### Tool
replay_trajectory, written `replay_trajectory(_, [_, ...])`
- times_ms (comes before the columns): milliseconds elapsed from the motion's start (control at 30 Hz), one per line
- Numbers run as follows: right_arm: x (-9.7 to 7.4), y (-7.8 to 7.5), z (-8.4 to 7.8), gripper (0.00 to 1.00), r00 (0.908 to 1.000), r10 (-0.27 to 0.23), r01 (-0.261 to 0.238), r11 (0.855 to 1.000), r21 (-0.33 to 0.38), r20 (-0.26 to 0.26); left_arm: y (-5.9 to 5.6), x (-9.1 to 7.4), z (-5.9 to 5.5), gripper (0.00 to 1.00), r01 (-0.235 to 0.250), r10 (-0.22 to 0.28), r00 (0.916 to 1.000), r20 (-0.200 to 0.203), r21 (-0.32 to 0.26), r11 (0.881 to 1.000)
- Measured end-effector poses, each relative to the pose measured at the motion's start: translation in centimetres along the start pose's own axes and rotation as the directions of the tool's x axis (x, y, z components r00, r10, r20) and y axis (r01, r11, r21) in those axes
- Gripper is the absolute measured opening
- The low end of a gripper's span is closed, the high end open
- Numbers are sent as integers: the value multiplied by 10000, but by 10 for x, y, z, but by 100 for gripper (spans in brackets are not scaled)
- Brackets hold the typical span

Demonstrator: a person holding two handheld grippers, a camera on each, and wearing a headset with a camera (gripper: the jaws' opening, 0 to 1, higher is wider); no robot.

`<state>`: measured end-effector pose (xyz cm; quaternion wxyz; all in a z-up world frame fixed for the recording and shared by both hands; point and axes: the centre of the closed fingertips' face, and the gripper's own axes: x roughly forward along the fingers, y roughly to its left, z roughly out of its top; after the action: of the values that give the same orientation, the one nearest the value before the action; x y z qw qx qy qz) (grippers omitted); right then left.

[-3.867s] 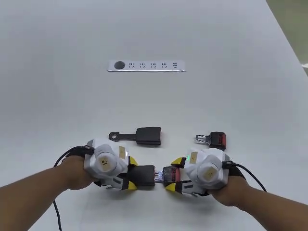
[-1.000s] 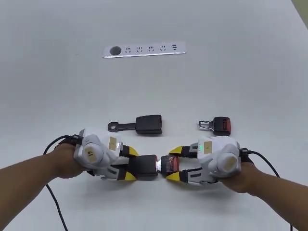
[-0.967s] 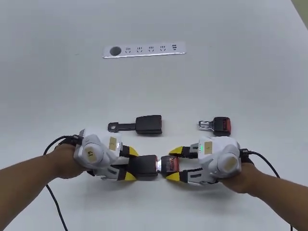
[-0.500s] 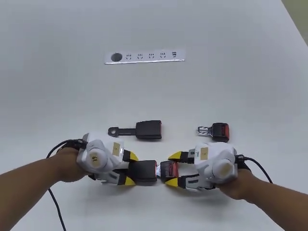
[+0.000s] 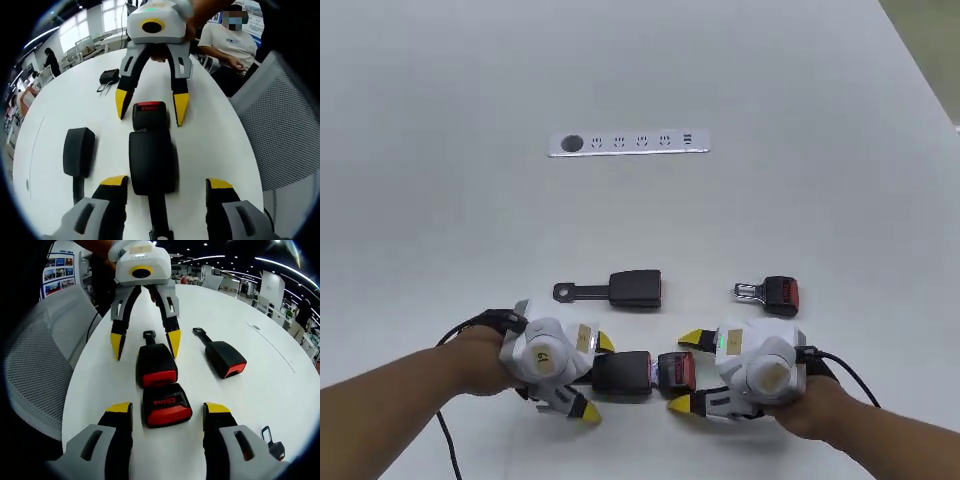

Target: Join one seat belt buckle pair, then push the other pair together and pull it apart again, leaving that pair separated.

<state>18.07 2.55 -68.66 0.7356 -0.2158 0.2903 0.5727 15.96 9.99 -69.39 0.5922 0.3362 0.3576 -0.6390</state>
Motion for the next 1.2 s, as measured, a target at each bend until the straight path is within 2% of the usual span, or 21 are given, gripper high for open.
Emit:
replay_trajectory(67, [-4, -1, 2, 56, 9998, -127, 124, 9997, 229, 152, 3, -4, -6, 72, -290, 282, 9995, -157, -482, 9984])
replay_trajectory(167, [-14, -1, 10, 61, 9989, -207, 181, 9979, 616, 417, 2, -11, -4, 73, -309, 317, 9995, 93, -775, 9965])
replay_trajectory(233, [-18, -7, 12, 61, 9977, -309, 269, 9974, 669, 597, 5, -17, 2, 74, -501, 526, 9983, 252, -899, 9947])
replay_trajectory(333, [-27, -9, 17, 63, 9950, -553, 485, 9954, 824, 831, 12, -29, 14, 76, -893, 990, 9931, 626, -1421, 9858])
replay_trajectory(400, [-30, -17, 15, 63, 9926, -740, 649, 9934, 943, 961, 18, -31, 16, 77, -1036, 1164, 9902, 778, -1521, 9829])
replay_trajectory(433, [-34, -17, 17, 63, 9917, -799, 699, 9926, 994, 1006, 21, -33, 17, 78, -1097, 1237, 9889, 820, -1577, 9814])
replay_trajectory(533, [-41, -27, 16, 66, 9877, -1029, 877, 9880, 1273, 1178, 28, -41, 26, 80, -1326, 1517, 9832, 1015, -1738, 9758])
replay_trajectory(600, [-46, -36, 16, 66, 9845, -1182, 1001, 9853, 1382, 1298, 34, -45, 32, 81, -1415, 1665, 9782, 1237, -1890, 9717])
replay_trajectory(700, [-60, -43, 25, 69, 9798, -1364, 1130, 9810, 1575, 1462, 41, -50, 42, 84, -1532, 1867, 9700, 1555, -2052, 9667])
replay_trajectory(733, [-64, -47, 26, 69, 9784, -1452, 1216, 9799, 1584, 1469, 42, -54, 52, 84, -1571, 1958, 9654, 1723, -2147, 9640])
replay_trajectory(767, [-68, -49, 27, 69, 9775, -1479, 1233, 9791, 1619, 1503, 45, -56, 55, 85, -1614, 2044, 9618, 1821, -2262, 9606])
replay_trajectory(800, [-71, -51, 29, 70, 9763, -1510, 1247, 9780, 1671, 1550, 48, -59, 63, 86, -1608, 2182, 9522, 2138, -2566, 9531])
replay_trajectory(833, [-75, -56, 30, 70, 9740, -1578, 1291, 9763, 1739, 1626, 51, -60, 66, 87, -1570, 2237, 9469, 2311, -2747, 9486])
replay_trajectory(900, [-81, -63, 31, 72, 9720, -1639, 1325, 9741, 1832, 1685, 59, -64, 70, 90, -1557, 2388, 9371, 2546, -3073, 9388])
replay_trajectory(933, [-83, -66, 31, 73, 9718, -1653, 1339, 9738, 1836, 1682, 66, -63, 66, 90, -1528, 2474, 9292, 2744, -3244, 9335])
replay_trajectory(967, [-87, -70, 30, 73, 9712, -1679, 1359, 9731, 1860, 1693, 72, -66, 69, 91, -1550, 2608, 9194, 2946, -3381, 9282])
replay_trajectory(1100, [-97, -76, 31, 74, 9706, -1708, 1366, 9710, 1964, 1695, 83, -69, 67, 92, -1630, 2671, 9167, 2972, -3322, 9290])
replay_trajectory(1200, [-102, -86, 26, 75, 9723, -1671, 1336, 9711, 1976, 1637, 89, -70, 68, 93, -1616, 2701, 9131, 3055, -3370, 9275])
